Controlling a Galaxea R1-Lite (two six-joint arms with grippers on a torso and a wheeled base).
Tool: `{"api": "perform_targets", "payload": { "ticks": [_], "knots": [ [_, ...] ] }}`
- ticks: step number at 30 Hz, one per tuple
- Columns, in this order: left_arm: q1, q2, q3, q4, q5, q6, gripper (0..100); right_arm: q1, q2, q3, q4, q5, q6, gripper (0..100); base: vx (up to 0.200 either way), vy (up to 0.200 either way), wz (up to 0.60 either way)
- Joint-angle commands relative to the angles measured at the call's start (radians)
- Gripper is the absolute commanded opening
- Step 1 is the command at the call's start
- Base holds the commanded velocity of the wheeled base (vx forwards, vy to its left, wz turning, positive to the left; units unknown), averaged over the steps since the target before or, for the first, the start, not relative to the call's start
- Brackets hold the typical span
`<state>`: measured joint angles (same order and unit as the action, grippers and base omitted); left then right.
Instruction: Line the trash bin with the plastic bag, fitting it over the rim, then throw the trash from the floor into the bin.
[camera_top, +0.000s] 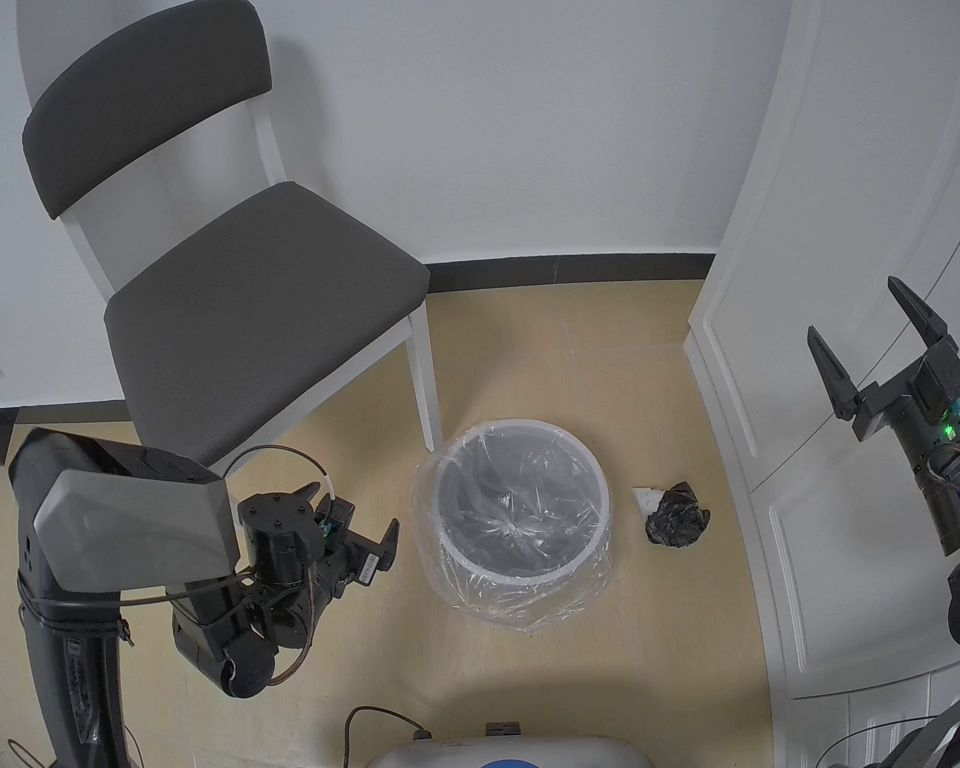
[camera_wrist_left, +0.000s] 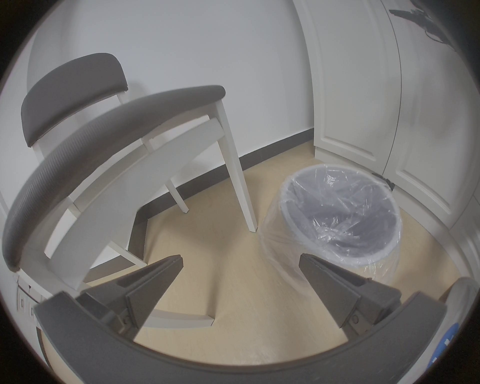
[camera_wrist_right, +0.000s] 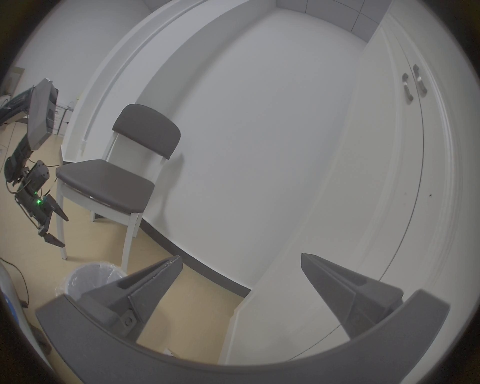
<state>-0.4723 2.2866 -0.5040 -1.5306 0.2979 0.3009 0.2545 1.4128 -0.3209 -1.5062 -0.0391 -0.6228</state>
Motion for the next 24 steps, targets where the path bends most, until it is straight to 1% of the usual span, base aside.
{"api": "perform_targets", "payload": {
  "ticks": [1,3,5,7,14,18,20,21,22,24],
  "knots": [
    [-0.009,-0.088,0.024,0.000,0.001,0.001,100,0.054,0.000,0.005,-0.029,-0.041,0.000,100,0.000,0.000,0.00],
    [-0.012,-0.099,0.025,0.000,0.001,0.001,100,0.054,-0.002,0.006,-0.028,-0.042,0.000,100,0.000,0.000,0.00],
    [-0.022,-0.139,0.039,0.000,0.030,0.001,100,0.057,0.011,0.002,-0.028,-0.045,-0.002,100,0.000,0.000,0.00],
    [-0.028,-0.160,0.053,0.000,0.041,-0.002,100,0.065,0.014,0.002,-0.025,-0.045,-0.003,100,0.000,0.000,0.00],
    [-0.031,-0.226,0.093,0.000,0.041,-0.002,100,0.074,0.023,-0.001,-0.028,-0.048,-0.002,100,0.000,0.000,0.00],
    [-0.037,-0.274,0.094,0.000,0.043,-0.003,100,0.080,0.048,-0.017,-0.025,-0.048,0.015,100,0.000,0.000,0.00],
    [-0.043,-0.322,0.096,0.000,0.043,-0.009,100,0.080,0.083,-0.041,-0.019,-0.044,0.092,100,0.000,0.000,0.00],
    [-0.045,-0.331,0.099,0.000,0.043,-0.014,100,0.080,0.087,-0.047,-0.017,-0.042,0.107,100,0.000,0.000,0.00],
    [-0.051,-0.360,0.110,0.000,0.043,-0.032,100,0.080,0.098,-0.066,-0.011,-0.034,0.155,100,0.000,0.000,0.00],
    [-0.058,-0.398,0.119,0.000,0.043,-0.069,100,0.080,0.103,-0.083,0.009,-0.031,0.213,100,0.000,0.000,0.00]
  ]
}}
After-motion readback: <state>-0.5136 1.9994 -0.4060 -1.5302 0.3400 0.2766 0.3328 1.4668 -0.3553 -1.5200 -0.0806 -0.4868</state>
